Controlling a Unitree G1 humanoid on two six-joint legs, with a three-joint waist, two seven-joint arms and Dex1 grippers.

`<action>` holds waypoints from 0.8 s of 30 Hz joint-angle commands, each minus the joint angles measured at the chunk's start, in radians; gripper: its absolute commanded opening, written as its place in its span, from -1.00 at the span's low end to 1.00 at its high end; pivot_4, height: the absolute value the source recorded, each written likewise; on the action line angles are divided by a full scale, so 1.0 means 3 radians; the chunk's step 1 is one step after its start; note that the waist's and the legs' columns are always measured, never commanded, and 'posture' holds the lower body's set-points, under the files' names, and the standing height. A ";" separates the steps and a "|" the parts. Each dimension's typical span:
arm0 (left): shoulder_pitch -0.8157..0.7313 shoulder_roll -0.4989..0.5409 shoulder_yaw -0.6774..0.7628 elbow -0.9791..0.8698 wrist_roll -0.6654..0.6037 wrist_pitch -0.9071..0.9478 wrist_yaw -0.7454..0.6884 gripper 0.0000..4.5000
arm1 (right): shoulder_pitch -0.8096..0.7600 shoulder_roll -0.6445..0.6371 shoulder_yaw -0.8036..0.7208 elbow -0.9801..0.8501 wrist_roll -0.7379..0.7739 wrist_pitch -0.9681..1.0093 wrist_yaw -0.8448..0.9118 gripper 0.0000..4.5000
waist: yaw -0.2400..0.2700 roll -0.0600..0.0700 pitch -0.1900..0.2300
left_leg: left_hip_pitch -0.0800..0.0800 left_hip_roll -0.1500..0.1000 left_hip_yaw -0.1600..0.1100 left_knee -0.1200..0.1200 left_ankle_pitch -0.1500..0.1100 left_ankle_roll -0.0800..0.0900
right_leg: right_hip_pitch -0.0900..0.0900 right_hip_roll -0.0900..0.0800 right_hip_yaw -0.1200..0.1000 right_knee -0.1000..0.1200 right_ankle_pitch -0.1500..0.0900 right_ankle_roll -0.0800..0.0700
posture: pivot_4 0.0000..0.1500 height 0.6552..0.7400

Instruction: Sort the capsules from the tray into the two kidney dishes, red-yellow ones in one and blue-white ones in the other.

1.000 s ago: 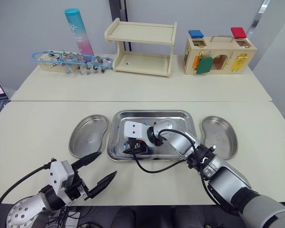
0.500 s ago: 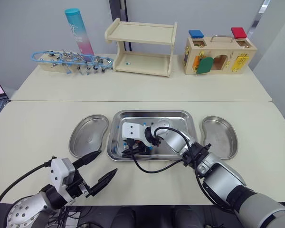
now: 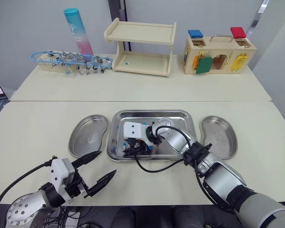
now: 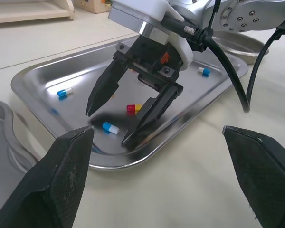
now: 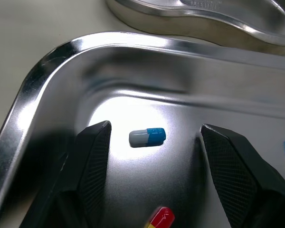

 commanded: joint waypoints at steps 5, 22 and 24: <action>0.0022 -0.0068 -0.0060 0.0096 0.0079 -0.0216 -0.0017 1.00 | -0.0049 0.0055 -0.0017 0.0093 -0.0054 -0.0122 0.0022 0.43 | 0.0000 0.0000 0.0000 | 0.0000 0.0000 -0.0001 0.0000 0.0000 0.0000 | 0.0000 0.0000 -0.0001 0.0000 0.0000 0.0000 | 1.00 1.00; 0.0035 -0.0040 -0.0014 -0.0107 -0.0028 -0.0069 0.0037 1.00 | -0.0087 0.0079 -0.0078 0.0178 -0.0064 -0.0129 0.0098 -0.73 | -0.0005 0.0000 0.0000 | 0.0001 0.0000 -0.0001 0.0000 0.0000 0.0000 | 0.0001 0.0000 -0.0001 0.0001 0.0000 0.0000 | 1.00 1.00; 0.0069 -0.0042 -0.0006 -0.0098 -0.0032 -0.0100 0.0020 1.00 | -0.0091 0.0080 -0.0091 0.0153 -0.0051 -0.0163 0.0103 -0.73 | -0.0004 0.0000 0.0000 | 0.0001 0.0000 -0.0001 0.0000 0.0000 0.0000 | 0.0001 0.0000 0.0000 0.0001 0.0000 0.0000 | 1.00 1.00</action>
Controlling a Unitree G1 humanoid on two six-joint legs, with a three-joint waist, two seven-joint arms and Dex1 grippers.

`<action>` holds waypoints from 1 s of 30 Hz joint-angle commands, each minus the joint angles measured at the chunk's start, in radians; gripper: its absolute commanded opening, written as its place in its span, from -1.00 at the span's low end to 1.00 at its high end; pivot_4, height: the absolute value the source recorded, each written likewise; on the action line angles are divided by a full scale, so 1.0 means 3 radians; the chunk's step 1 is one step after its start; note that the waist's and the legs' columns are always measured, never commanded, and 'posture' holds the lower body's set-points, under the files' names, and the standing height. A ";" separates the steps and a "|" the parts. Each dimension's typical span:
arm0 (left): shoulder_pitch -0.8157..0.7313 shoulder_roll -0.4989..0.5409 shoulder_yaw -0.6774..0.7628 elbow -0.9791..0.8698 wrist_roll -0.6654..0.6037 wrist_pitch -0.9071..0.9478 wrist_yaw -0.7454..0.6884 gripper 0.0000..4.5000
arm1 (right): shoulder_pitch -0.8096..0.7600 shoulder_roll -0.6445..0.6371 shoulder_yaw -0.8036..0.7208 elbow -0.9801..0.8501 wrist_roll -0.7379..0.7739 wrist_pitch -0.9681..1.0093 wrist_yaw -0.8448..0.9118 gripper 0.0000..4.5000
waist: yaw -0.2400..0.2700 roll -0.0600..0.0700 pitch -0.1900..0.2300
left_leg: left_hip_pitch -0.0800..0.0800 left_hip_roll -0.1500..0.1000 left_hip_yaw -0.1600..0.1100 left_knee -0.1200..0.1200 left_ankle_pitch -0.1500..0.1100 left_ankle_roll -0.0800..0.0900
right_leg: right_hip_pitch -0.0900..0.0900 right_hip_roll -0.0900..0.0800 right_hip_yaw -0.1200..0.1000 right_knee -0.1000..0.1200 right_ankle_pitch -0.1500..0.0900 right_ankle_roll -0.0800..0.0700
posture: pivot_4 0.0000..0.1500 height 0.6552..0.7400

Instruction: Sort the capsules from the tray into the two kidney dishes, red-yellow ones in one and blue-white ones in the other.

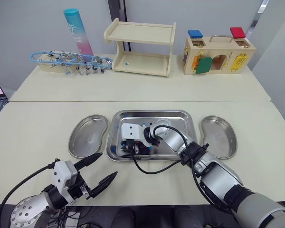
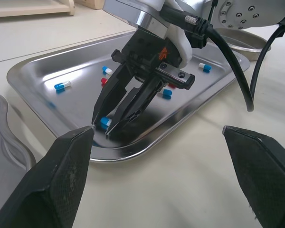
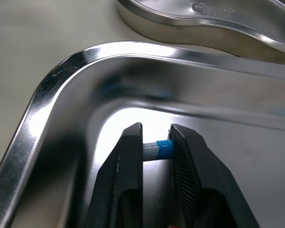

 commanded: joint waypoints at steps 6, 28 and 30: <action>0.0043 0.0022 0.0045 -0.0074 -0.0078 -0.0152 -0.0118 1.00 | -0.0037 -0.0105 -0.0183 -0.0485 0.0120 0.0085 0.0116 -0.73 | 0.0008 0.0001 0.0000 | -0.0002 0.0000 0.0000 0.0000 0.0000 0.0000 | -0.0001 0.0000 0.0000 -0.0001 0.0000 0.0000 | 1.00 1.00; -0.0532 0.0245 -0.0470 -0.0182 -0.0148 -0.0095 -0.0582 1.00 | 0.1571 -0.2843 -0.1918 -0.3358 0.1213 0.1611 0.0622 -0.73 | 0.0086 -0.0002 0.0003 | -0.0010 -0.0001 0.0001 0.0000 0.0000 0.0001 | 0.0002 -0.0001 -0.0002 -0.0009 0.0000 0.0000 | 1.00 1.00; -0.0551 0.0242 -0.0503 -0.0130 -0.0120 -0.0160 -0.0650 1.00 | 0.1727 -0.3023 -0.2067 -0.3261 0.1190 0.1523 0.0608 -0.73 | 0.0090 -0.0002 0.0003 | -0.0009 -0.0001 0.0002 0.0000 0.0000 0.0001 | 0.0003 -0.0001 -0.0002 -0.0009 0.0000 0.0000 | 1.00 1.00</action>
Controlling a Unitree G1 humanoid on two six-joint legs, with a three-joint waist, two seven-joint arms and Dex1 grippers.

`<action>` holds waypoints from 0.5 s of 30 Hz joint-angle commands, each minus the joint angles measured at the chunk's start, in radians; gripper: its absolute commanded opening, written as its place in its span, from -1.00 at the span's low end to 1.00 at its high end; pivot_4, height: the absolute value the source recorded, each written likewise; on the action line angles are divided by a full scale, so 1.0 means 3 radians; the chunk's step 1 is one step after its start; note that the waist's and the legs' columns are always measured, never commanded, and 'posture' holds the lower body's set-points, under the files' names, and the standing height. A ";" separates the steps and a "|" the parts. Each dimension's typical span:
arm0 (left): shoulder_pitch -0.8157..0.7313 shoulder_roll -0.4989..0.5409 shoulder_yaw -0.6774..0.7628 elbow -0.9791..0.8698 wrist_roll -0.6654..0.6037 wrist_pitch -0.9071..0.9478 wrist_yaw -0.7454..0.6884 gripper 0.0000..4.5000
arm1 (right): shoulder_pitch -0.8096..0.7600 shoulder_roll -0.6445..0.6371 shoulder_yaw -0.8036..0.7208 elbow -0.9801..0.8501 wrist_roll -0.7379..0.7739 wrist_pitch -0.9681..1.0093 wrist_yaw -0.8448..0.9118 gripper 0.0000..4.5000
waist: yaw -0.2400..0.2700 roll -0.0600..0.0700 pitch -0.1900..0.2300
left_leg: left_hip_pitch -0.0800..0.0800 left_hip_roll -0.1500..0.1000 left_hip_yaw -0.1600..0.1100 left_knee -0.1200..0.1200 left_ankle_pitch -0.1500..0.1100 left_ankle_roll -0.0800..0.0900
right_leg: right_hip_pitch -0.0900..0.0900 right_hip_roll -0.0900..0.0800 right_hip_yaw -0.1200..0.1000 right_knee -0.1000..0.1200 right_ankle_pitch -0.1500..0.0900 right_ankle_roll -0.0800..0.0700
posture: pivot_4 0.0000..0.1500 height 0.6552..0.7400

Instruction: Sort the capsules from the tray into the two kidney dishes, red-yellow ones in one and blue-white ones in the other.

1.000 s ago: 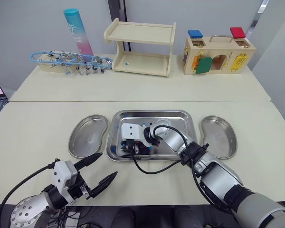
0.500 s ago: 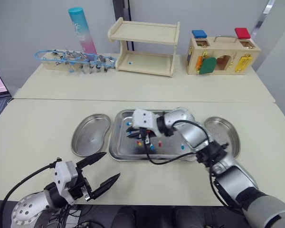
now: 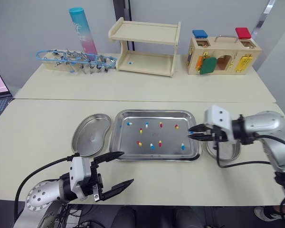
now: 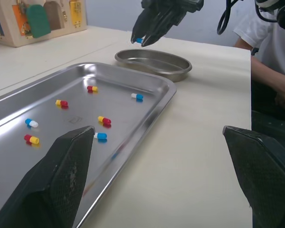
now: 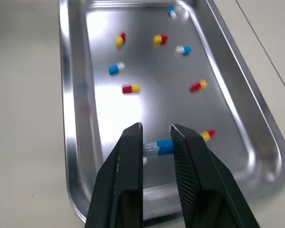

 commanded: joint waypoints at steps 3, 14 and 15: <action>-0.0018 -0.0028 -0.0098 0.0060 0.0011 -0.0218 -0.0161 1.00 | 0.0419 -0.0440 -0.0457 0.0226 -0.0048 -0.0330 -0.0078 -0.73 | 0.0019 -0.0001 0.0000 | -0.0001 0.0000 0.0002 0.0001 0.0000 0.0000 | 0.0002 -0.0001 0.0000 -0.0003 0.0000 0.0000 | 1.00 1.00; -0.0045 -0.0112 -0.0279 0.0091 0.0118 -0.0362 -0.0095 1.00 | 0.0617 -0.0635 -0.0312 0.0703 -0.0314 -0.0652 -0.0318 -0.73 | 0.0016 -0.0001 0.0001 | 0.0000 0.0000 0.0003 0.0001 0.0000 0.0000 | 0.0002 -0.0001 0.0001 -0.0001 0.0000 0.0000 | 1.00 1.00; -0.0055 -0.0123 -0.0294 0.0077 0.0124 -0.0355 -0.0074 1.00 | 0.0616 -0.0644 -0.0289 0.0742 -0.0330 -0.0667 -0.0318 -0.73 | 0.0017 -0.0001 0.0001 | 0.0000 0.0000 0.0003 0.0001 0.0000 0.0000 | 0.0002 -0.0001 0.0001 -0.0001 0.0000 0.0000 | 1.00 1.00</action>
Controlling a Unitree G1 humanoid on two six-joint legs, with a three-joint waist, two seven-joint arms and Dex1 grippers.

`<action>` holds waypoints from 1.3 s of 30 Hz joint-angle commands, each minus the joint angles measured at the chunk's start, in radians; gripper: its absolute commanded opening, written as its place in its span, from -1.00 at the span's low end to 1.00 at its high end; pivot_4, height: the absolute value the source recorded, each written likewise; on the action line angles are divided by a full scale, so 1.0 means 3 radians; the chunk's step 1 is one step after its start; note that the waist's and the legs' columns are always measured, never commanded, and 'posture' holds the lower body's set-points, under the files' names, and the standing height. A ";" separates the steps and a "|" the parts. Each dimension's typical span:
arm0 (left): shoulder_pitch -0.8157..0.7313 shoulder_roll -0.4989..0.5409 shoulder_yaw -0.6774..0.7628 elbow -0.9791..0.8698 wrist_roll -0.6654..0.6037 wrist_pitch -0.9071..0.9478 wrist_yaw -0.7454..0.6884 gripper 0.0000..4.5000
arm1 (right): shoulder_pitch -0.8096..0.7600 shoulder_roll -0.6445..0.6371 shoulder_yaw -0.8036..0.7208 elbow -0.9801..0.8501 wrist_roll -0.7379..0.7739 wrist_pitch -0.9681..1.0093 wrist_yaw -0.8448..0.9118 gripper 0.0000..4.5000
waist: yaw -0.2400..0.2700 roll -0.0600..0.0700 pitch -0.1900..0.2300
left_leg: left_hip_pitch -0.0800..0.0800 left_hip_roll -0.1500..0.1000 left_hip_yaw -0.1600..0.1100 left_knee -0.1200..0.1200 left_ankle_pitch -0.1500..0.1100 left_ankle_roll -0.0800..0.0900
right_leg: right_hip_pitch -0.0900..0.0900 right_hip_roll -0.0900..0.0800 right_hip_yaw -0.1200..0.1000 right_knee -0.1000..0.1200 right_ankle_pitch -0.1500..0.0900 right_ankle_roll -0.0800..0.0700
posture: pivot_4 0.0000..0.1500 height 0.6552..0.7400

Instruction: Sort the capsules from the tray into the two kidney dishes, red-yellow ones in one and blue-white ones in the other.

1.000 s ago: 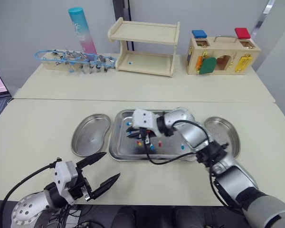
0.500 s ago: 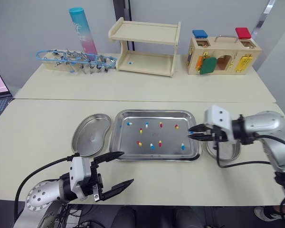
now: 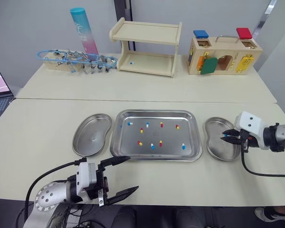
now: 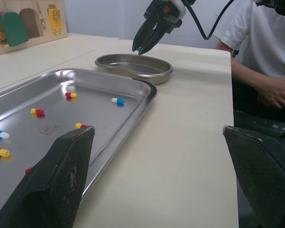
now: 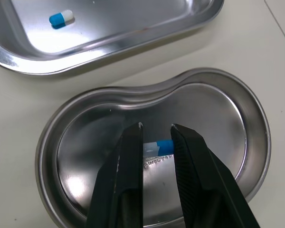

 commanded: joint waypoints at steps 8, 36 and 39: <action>-0.0038 -0.0029 -0.0048 -0.0108 -0.0031 -0.0087 0.0089 1.00 | -0.0025 -0.0115 0.0075 0.0230 -0.0077 -0.0119 -0.0026 -0.73 | 0.0001 0.0000 0.0000 | 0.0000 0.0000 0.0000 0.0000 0.0000 0.0000 | 0.0001 0.0000 0.0000 0.0000 0.0000 0.0000 | 1.00 1.00; -0.0055 0.0050 -0.0013 -0.0048 -0.0113 -0.0067 0.0084 1.00 | 0.0230 0.0190 -0.0814 0.0398 0.0451 -0.1103 -0.0209 0.66 | 0.0004 0.0000 0.0000 | 0.0000 0.0000 0.0001 0.0001 0.0000 0.0000 | 0.0003 0.0000 -0.0001 -0.0001 0.0000 0.0000 | 1.00 1.00; -0.0059 0.0040 -0.0024 -0.0035 -0.0104 -0.0073 0.0087 1.00 | 0.0292 0.0248 -0.0980 0.0442 0.0601 -0.1044 -0.0248 0.66 | 0.0003 0.0000 0.0000 | 0.0002 0.0000 0.0001 0.0001 0.0000 0.0000 | 0.0005 0.0000 -0.0001 0.0000 0.0000 0.0000 | 1.00 1.00</action>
